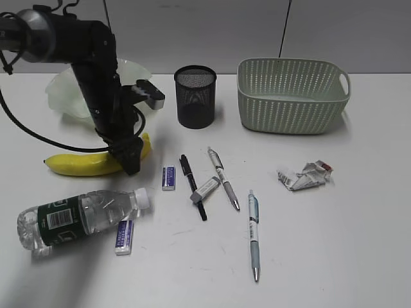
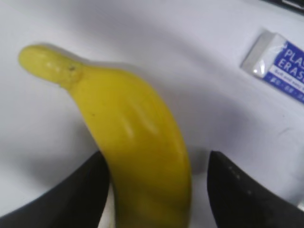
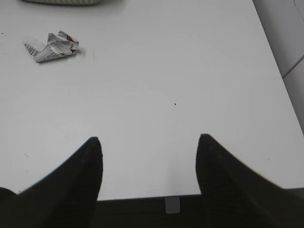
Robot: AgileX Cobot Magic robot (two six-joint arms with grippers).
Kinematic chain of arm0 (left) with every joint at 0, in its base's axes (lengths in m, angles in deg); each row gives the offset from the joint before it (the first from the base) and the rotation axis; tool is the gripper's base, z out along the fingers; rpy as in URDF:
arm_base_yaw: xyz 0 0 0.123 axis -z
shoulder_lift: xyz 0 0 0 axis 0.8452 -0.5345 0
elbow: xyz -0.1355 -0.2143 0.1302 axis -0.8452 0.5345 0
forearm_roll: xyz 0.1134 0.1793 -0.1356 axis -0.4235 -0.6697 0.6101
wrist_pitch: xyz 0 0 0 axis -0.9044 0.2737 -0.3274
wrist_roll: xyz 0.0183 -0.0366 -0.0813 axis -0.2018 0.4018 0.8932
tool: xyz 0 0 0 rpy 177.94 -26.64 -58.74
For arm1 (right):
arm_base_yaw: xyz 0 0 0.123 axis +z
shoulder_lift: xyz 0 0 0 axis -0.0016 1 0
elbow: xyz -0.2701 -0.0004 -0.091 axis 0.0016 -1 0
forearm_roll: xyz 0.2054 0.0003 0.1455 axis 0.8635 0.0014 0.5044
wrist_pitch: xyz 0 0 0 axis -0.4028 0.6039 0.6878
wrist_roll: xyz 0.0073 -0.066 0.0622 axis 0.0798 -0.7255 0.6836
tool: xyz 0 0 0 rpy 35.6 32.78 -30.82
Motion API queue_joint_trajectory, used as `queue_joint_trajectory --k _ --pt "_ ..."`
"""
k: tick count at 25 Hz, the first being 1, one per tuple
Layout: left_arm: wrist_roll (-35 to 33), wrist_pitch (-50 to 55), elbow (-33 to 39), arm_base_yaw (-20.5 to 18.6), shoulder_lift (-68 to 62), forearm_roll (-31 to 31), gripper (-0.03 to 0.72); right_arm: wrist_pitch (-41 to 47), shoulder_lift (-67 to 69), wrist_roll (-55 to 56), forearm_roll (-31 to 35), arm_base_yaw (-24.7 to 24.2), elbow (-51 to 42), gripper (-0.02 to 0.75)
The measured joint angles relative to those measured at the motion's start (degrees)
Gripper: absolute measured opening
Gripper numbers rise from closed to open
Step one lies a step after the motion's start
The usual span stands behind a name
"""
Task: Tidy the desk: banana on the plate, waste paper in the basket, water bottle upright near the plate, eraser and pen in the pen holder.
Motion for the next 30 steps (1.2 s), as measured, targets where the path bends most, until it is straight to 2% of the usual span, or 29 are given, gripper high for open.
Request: queue_joint_trajectory --k 2,4,5,11,17,23,27,30 --pt "0.0 0.2 0.0 0.5 -0.1 -1.1 0.461 0.0 0.0 0.0 0.0 0.0 0.0 0.494" --pt "0.1 -0.6 -0.1 1.3 -0.1 -3.3 0.351 0.0 0.0 0.0 0.0 0.0 0.0 0.494" --pt "0.1 -0.7 -0.1 1.8 -0.1 -4.3 0.330 0.0 0.0 0.0 0.0 0.0 0.0 0.494" --pt "0.1 0.2 -2.1 6.3 0.2 -4.6 0.335 0.0 0.0 0.0 0.0 0.0 0.0 0.494" --pt "4.2 3.9 -11.2 7.4 5.4 -5.7 0.335 0.0 0.0 0.0 0.0 0.0 0.0 0.494" --pt "8.6 3.4 -19.8 4.8 8.6 -12.7 0.335 0.0 0.0 0.0 0.0 0.0 0.0 0.494" --pt "10.6 -3.7 -20.2 -0.4 7.0 -12.0 0.335 0.0 0.0 0.0 0.0 0.0 0.0 0.494" --pt "11.4 -9.7 -20.2 -4.1 3.6 -8.8 0.335 0.0 0.0 0.0 0.0 0.0 0.0 0.494"
